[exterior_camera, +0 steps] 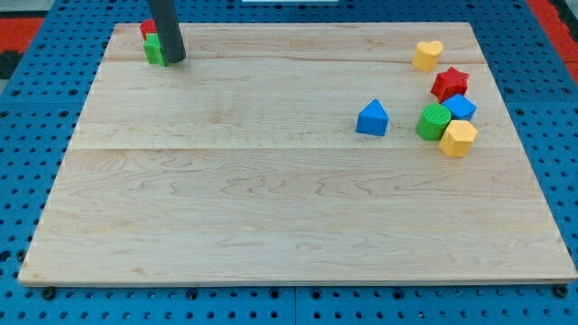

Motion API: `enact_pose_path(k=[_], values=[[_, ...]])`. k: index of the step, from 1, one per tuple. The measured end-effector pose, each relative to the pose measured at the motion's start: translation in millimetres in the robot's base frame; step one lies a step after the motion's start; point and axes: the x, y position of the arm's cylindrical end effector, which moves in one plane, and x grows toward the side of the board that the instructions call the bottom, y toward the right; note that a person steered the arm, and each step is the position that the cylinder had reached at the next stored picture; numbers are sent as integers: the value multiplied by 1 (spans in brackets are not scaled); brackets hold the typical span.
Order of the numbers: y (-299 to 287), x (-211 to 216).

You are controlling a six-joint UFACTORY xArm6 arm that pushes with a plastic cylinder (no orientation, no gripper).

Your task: Move the blue triangle to the center of board

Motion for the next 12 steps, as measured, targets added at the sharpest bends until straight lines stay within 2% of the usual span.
enact_pose_path(k=[1,3,4,5,6,7,8,9,11,12], values=[[59,11],[262,87],[296,126],[289,145],[330,181],[331,212],[232,173],[217,133],[237,214],[314,202]])
